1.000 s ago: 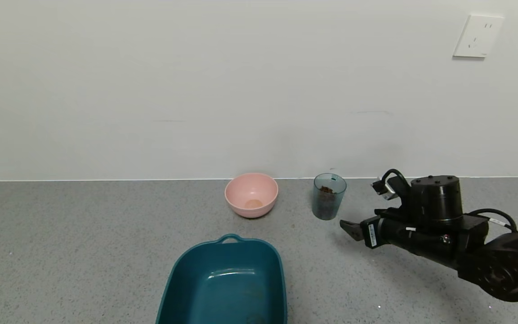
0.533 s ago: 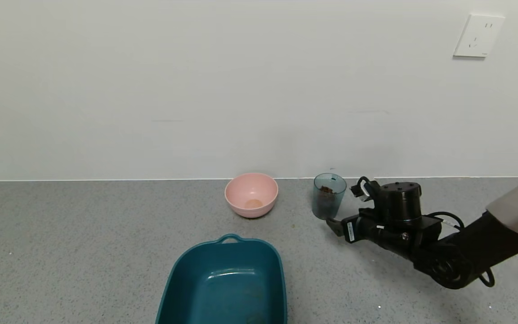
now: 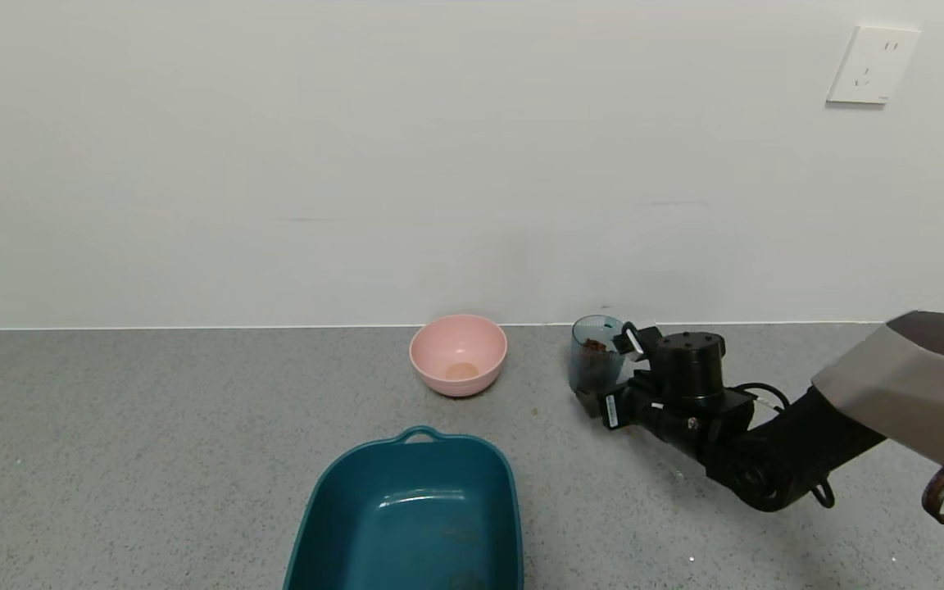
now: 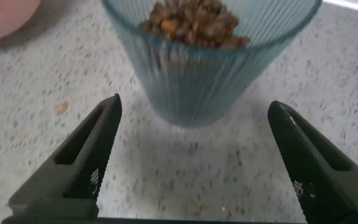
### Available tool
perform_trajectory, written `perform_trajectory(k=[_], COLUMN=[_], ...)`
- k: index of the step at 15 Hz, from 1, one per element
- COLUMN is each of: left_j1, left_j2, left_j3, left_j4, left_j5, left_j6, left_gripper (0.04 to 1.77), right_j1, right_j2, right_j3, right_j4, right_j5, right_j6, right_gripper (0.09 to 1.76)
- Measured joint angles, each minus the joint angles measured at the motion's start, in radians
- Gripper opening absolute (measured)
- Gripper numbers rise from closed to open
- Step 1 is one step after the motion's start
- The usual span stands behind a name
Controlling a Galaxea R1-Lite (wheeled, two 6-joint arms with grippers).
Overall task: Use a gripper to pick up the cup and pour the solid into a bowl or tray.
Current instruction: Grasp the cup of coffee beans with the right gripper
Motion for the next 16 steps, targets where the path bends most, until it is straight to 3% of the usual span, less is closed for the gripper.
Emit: perform_trajectory(k=[7, 16], left_j1=[0.0, 0.0], left_j2=[0.0, 0.0], left_j3=[0.0, 0.0], left_j4=[0.0, 0.0], left_j5=[0.0, 0.0], left_j6=[0.0, 0.0], left_gripper=[1.75, 1.75], right_j1=[0.021, 0.025], right_j2=[0.073, 0.161], right_j3=[-0.058, -0.092], right_j4=[-0.12, -0.262], right_j5=[-0.064, -0.066], right_j6=[0.001, 0.008], right_gripper=[1.71, 1.71])
